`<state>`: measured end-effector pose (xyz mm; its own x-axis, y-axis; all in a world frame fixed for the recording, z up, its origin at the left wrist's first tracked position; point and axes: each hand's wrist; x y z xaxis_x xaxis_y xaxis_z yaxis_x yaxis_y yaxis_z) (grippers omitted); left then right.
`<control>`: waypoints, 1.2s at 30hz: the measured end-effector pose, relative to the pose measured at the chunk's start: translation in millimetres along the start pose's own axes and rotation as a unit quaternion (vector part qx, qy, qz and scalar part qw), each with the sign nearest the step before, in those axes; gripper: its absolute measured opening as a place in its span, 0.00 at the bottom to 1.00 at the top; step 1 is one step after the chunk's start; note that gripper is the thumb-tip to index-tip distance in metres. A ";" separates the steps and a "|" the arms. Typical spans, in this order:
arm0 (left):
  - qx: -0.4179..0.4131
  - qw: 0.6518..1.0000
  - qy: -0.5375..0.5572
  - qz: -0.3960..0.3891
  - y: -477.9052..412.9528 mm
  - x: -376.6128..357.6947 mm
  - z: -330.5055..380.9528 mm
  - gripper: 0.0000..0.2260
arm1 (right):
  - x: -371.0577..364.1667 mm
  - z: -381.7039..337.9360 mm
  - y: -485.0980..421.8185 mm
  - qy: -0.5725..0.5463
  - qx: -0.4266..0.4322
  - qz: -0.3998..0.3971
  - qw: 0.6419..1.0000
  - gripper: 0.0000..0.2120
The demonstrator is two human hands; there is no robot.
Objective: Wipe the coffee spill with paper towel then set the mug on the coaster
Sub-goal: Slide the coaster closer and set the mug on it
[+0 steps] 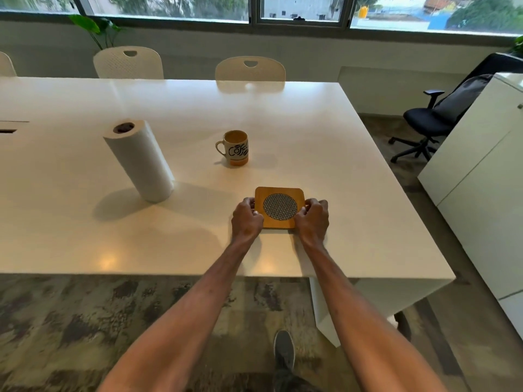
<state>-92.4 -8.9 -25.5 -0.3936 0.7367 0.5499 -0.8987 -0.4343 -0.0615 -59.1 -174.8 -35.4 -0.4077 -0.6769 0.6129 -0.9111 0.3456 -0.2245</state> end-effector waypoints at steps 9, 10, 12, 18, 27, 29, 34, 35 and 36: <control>-0.019 0.999 -0.032 -0.012 9.8 5.2 5.0 0.23 | 12.8 -0.4 7.7 0.013 0.013 -0.002 1.000 0.13; -0.017 0.999 -0.033 -0.013 10.2 4.6 5.0 0.23 | 13.9 0.3 7.8 0.014 0.014 -0.002 1.000 0.14; -0.013 0.999 -0.038 -0.017 11.0 3.5 4.0 0.22 | 15.0 2.0 8.3 0.018 0.016 -0.004 1.000 0.14; -0.007 0.999 -0.046 -0.019 10.8 3.7 1.8 0.22 | 14.3 0.0 10.3 0.020 0.026 -0.004 0.999 0.14; 0.000 0.998 -0.064 -0.007 8.6 2.7 -0.7 0.21 | 10.7 1.8 16.2 0.020 0.031 0.008 0.999 0.13; 0.001 0.998 -0.061 -0.007 9.0 2.7 -1.5 0.21 | 10.4 2.6 17.2 0.023 0.029 0.009 0.999 0.13; 0.004 0.999 -0.051 -0.008 10.9 4.6 -1.7 0.22 | 9.8 2.7 16.9 0.025 0.027 0.009 0.999 0.14; 0.003 0.999 -0.051 -0.008 11.4 5.0 -1.8 0.22 | 9.3 2.3 17.1 0.024 0.027 0.010 0.999 0.14; 0.002 0.999 -0.050 -0.010 11.5 5.4 -2.1 0.22 | 8.8 2.2 17.4 0.024 0.028 0.011 0.999 0.14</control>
<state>-105.3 -8.8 -25.0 -0.3552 0.6900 0.6306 -0.9050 -0.4229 -0.0470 -78.6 -176.2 -35.7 -0.4261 -0.6366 0.6427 -0.9042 0.3228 -0.2797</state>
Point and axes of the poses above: each hand's wrist, its own y-axis away from the middle knuckle, its own x-axis out of the back of the hand, z = x × y, and after that the axes turned 6 degrees about z, right-handed
